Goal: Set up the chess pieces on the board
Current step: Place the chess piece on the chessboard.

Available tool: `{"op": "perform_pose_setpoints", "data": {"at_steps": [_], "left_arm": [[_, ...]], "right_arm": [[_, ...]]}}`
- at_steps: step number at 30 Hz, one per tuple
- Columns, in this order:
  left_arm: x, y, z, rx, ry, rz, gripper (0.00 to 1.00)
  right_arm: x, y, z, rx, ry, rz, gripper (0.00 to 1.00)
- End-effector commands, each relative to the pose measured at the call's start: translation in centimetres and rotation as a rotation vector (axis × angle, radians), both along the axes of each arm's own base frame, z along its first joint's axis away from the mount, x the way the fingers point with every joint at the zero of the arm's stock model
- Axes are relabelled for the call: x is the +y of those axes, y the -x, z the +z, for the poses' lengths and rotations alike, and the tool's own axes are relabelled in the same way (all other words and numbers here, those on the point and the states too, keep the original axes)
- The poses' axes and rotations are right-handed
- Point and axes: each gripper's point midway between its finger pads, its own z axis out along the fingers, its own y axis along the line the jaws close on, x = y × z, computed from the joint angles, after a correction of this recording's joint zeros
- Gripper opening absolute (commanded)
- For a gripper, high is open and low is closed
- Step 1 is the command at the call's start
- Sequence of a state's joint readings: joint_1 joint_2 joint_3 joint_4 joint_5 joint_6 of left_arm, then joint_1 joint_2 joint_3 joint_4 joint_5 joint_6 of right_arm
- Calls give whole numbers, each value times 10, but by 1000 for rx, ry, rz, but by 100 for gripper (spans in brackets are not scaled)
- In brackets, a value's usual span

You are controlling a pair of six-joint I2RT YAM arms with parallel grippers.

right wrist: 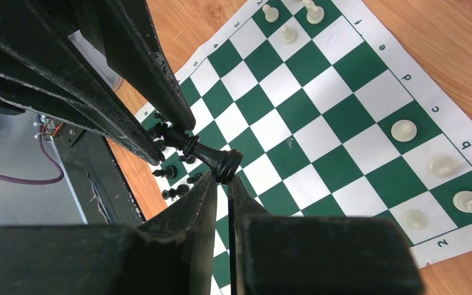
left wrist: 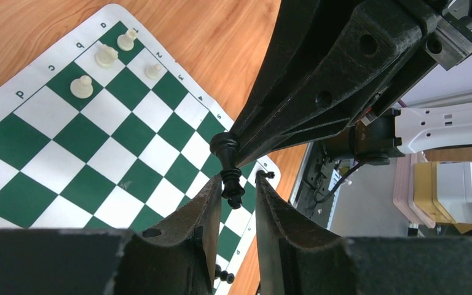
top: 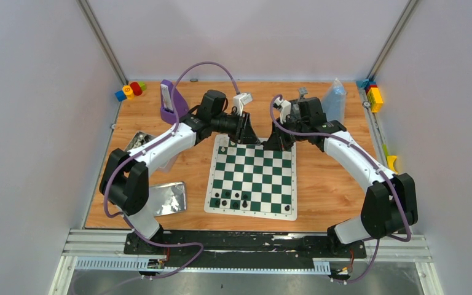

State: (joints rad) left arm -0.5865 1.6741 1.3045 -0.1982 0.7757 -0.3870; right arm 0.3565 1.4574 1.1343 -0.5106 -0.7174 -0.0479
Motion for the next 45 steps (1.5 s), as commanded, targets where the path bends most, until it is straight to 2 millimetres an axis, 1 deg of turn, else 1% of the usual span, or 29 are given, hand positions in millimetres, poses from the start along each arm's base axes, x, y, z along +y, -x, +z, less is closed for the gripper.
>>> {"op": "perform_pose_setpoints", "data": {"at_steps": [1,15,19,21,22,23,26,27,28,29,31,32,33,34,35,36,37,38,39,40,41,42,43,44,45], "left_arm": [[-3,-8,17,-50,27,-2,34],[-4,-10,11,-62,-7,11,26],[-5,-11,11,-61,-7,8,22],[-6,-10,12,-63,-6,5,18],[-5,-10,12,-65,-7,3,14],[-5,-10,13,-66,-8,3,12],[-3,-10,14,-85,-19,0,2],[-2,-10,15,-96,-23,0,0],[1,-9,13,-106,-42,0,0],[3,-9,14,-120,-48,-2,0],[9,-8,12,-149,-80,-8,0],[13,-6,9,-171,-108,-18,0],[16,-7,6,-210,-134,-31,0],[20,0,1,-207,-164,-48,0],[22,-2,-2,-257,-199,-63,0],[24,9,-10,-250,-241,-95,0],[27,8,-13,-302,-281,-117,0],[26,22,-21,-294,-321,-160,0],[31,26,-28,-315,-373,-187,0],[25,37,-31,-335,-394,-229,0],[25,49,-38,-357,-445,-277,0],[22,53,-41,-370,-467,-301,0],[21,65,-46,-392,-513,-348,0],[17,69,-49,-403,-535,-374,0],[16,80,-53,-421,-579,-420,0]], "right_arm": [[6,-10,23,-58,-49,7,0],[8,-9,23,-47,-59,16,0],[8,-9,21,-44,-58,18,0],[8,-9,20,-43,-55,17,0],[8,-8,20,-43,-53,17,2],[7,-9,19,-45,-51,15,6],[4,-9,19,-63,-38,9,28],[2,-10,19,-75,-32,6,39],[-1,-10,20,-88,-27,4,49],[-5,-10,22,-106,-24,1,57],[-17,-11,27,-138,-27,-3,64],[-27,-14,30,-152,-31,-22,66],[-36,-16,32,-163,-35,-41,67],[-46,-17,35,-172,-43,-61,68],[-56,-19,38,-177,-51,-86,68],[-66,-21,40,-181,-59,-112,68],[-76,-22,42,-180,-71,-137,68],[-84,-23,42,-177,-79,-159,68],[-93,-24,42,-172,-85,-183,68],[-97,-23,42,-169,-91,-196,68],[-107,-25,41,-165,-94,-229,68],[-113,-26,40,-162,-97,-251,68],[-117,-26,40,-162,-99,-264,67],[-120,-25,38,-162,-100,-274,67],[-122,-25,37,-164,-100,-282,67]]}}
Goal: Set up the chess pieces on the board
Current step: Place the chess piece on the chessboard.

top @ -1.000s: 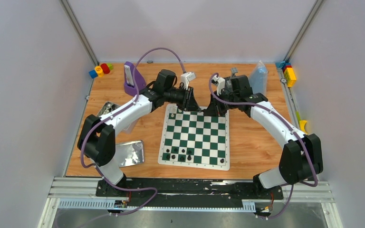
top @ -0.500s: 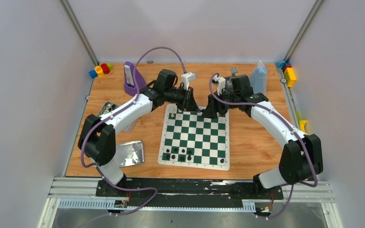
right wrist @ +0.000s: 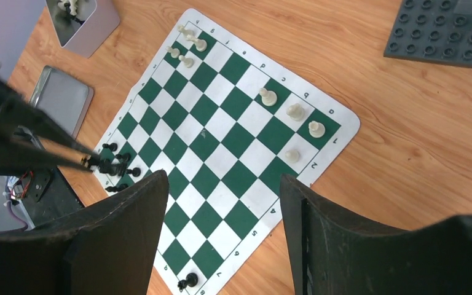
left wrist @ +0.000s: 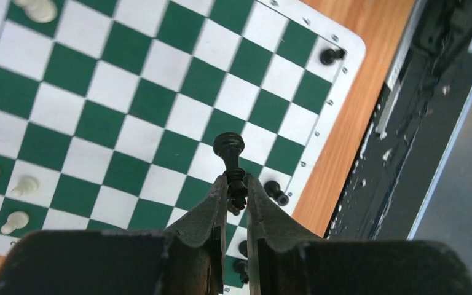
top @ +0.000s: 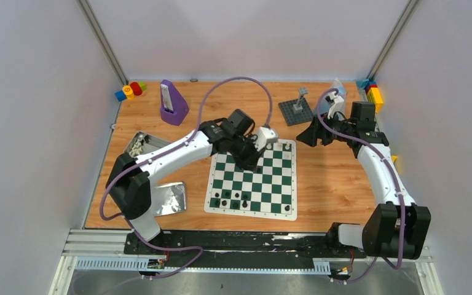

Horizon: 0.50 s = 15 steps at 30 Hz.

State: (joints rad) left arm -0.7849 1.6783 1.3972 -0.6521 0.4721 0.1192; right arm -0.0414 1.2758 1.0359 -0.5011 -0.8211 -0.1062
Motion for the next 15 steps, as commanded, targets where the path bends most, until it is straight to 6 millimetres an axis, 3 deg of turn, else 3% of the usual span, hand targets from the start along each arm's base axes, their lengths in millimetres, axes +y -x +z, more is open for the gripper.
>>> {"op": "perform_pose_setpoints", "data": {"at_steps": [1,6,15], "left_arm": [[-1,29,-1,-141,-178,-192,0],[-13,64,-26,-138,-338,-334,0],[-24,90,-56,-120,-491,-442,0]], "right_arm": [[-5,4,7,-47,-31,2,67],[-14,2,8,-78,-7,-27,67],[-17,3,13,-111,11,-33,67]]}}
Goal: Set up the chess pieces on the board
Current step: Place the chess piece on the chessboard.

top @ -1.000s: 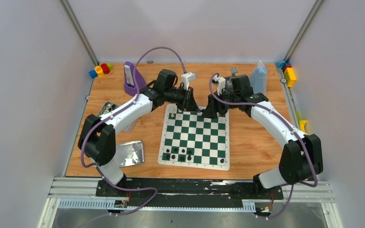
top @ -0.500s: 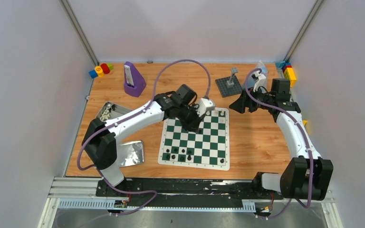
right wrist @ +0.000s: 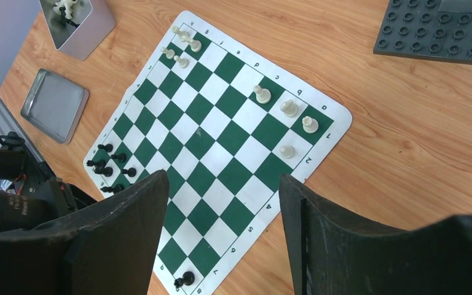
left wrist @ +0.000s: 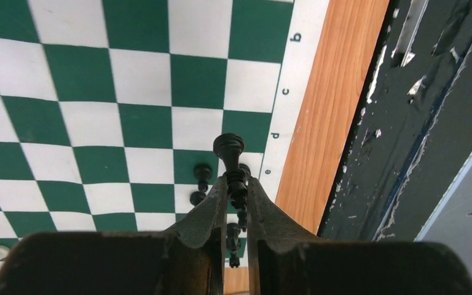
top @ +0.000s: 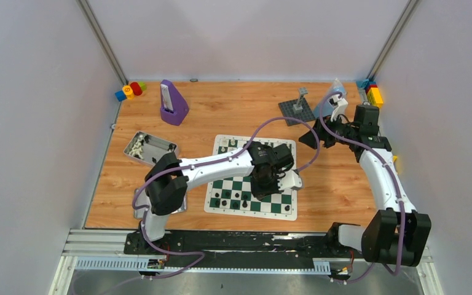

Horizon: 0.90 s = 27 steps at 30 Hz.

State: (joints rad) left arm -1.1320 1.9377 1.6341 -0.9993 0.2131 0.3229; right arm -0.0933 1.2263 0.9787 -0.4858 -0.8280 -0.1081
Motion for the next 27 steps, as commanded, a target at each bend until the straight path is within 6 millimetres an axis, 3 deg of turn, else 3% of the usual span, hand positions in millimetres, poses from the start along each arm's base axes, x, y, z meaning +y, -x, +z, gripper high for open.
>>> {"op": "perform_pose_setpoints", "data": {"at_steps": [1,16,27], "left_arm": [[4,2,-1,-32,-69,-47,0],[5,26,-19,81,-143,-72,2],[4,27,-28,96,-168,-79,5]], "right_arm": [[-2,-3,18,-107,18,12,67],[-1,0,17,-111,18,22,67],[1,2,15,-105,10,32,67]]}}
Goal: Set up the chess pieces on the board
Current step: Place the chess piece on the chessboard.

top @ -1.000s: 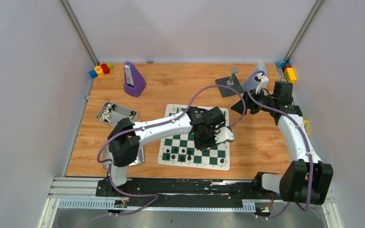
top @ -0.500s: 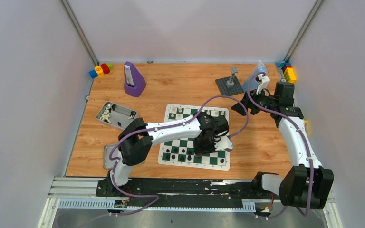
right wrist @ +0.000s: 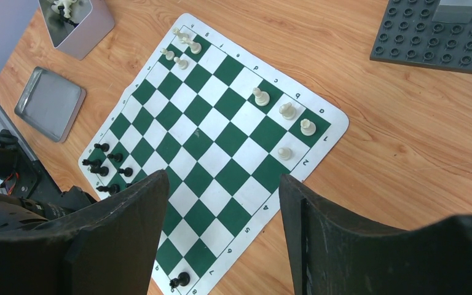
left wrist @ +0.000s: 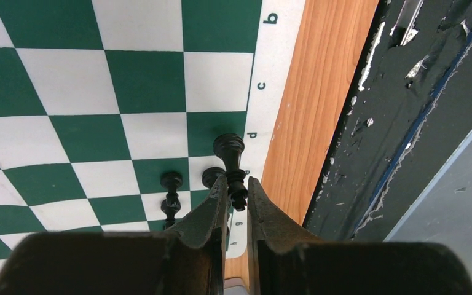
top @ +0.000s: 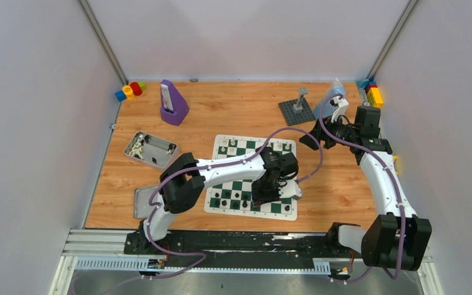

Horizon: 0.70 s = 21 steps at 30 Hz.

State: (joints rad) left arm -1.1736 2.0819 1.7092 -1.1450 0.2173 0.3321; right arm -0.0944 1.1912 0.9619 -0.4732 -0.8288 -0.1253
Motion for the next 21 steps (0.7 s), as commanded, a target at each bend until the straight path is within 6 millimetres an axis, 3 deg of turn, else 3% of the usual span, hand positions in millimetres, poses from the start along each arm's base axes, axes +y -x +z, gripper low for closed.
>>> {"op": "perform_pose_setpoints", "data": {"at_steps": [1,21], "left_arm": [[-10,4,5,13,26,-27,6],[-11,-1,-3,-6,6,-32,8]], "right_arm": [[2,-2,10,-63,-4,28,67],[4,0,9,-55,-15,40,67]]}}
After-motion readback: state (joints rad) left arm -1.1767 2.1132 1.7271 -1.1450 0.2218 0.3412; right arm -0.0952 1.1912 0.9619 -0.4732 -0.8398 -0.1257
